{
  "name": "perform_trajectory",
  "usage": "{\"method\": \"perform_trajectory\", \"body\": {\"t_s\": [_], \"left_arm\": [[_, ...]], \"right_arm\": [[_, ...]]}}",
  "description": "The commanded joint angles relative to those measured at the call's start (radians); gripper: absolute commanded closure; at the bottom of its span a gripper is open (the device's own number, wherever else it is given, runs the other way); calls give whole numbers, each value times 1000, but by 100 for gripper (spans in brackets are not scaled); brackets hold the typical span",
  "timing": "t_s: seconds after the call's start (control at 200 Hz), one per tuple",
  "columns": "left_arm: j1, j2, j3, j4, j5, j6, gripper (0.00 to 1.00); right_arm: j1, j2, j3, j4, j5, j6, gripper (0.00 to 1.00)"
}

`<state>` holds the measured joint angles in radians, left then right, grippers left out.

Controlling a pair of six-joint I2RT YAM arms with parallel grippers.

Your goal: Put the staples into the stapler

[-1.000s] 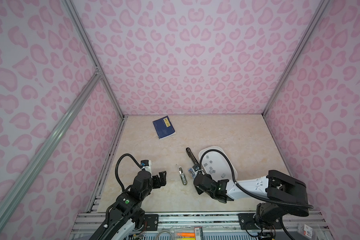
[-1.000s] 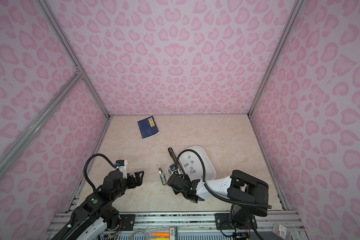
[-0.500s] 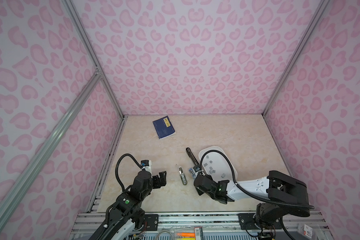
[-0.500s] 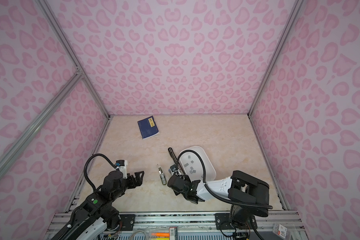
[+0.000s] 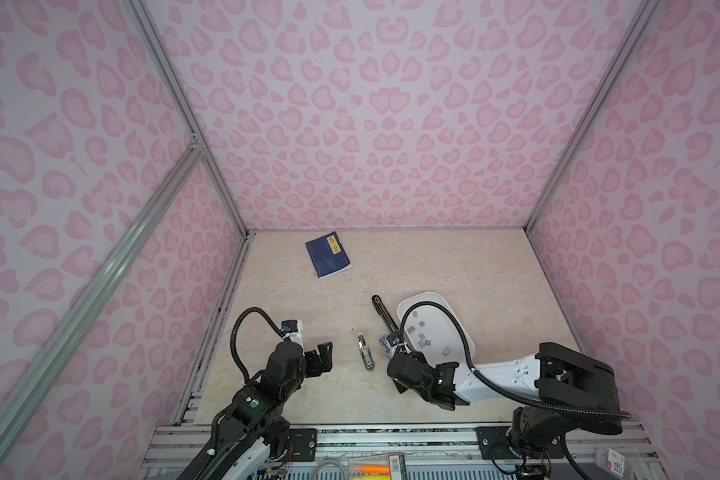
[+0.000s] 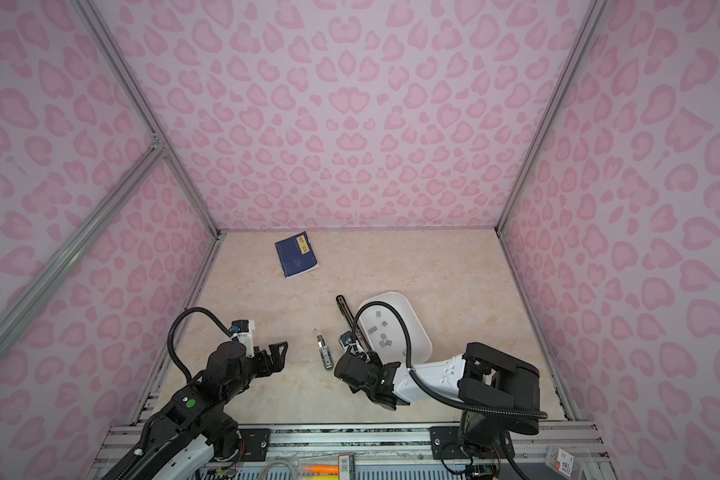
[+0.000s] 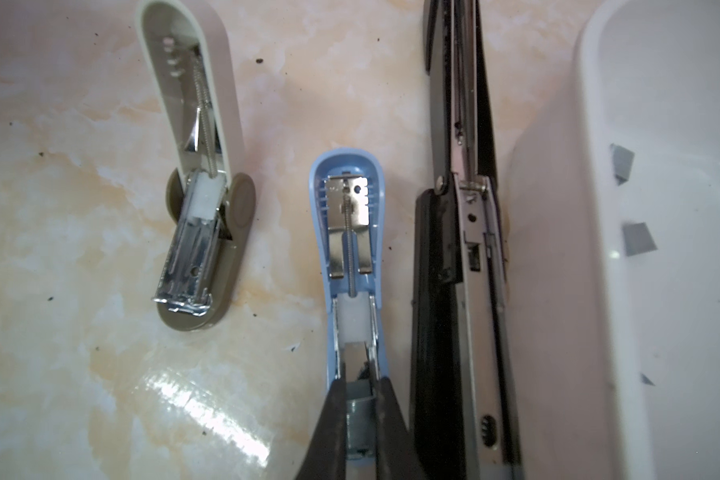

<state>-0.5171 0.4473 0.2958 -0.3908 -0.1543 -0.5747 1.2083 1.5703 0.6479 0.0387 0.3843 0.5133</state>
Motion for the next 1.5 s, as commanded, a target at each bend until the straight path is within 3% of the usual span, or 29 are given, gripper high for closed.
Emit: {"method": "perform_trajectory", "body": {"t_s": [0.0,0.105,0.41,0.72,0.89,1.01,1.15,1.365,1.495], "left_arm": [[0,-2,12,24,-7,1,4],[-1,-2,12,24,-7,1,4],[-4,-2,12,23,-10,-1,4],[-7,-4,12,23,-11,-1,4],[-9,-10,11,21,-13,0,4],[-11,-18,9,20,-13,-1,4],[-12,-29,11,10,6,-1,4],[-12,-61,12,14,-6,2,1],[-12,-4,38,55,-19,7,2]], "right_arm": [[3,4,-6,-39,7,14,88],[6,9,-4,-38,8,13,87],[13,-2,-3,-36,19,14,70],[16,-105,16,-83,63,-32,66],[2,-200,37,-127,145,-82,66],[-78,-250,49,-136,154,-94,66],[-248,-258,44,-92,43,-72,72],[-394,-150,71,-50,-62,-94,70],[-474,-75,84,-19,-122,-126,70]]}}
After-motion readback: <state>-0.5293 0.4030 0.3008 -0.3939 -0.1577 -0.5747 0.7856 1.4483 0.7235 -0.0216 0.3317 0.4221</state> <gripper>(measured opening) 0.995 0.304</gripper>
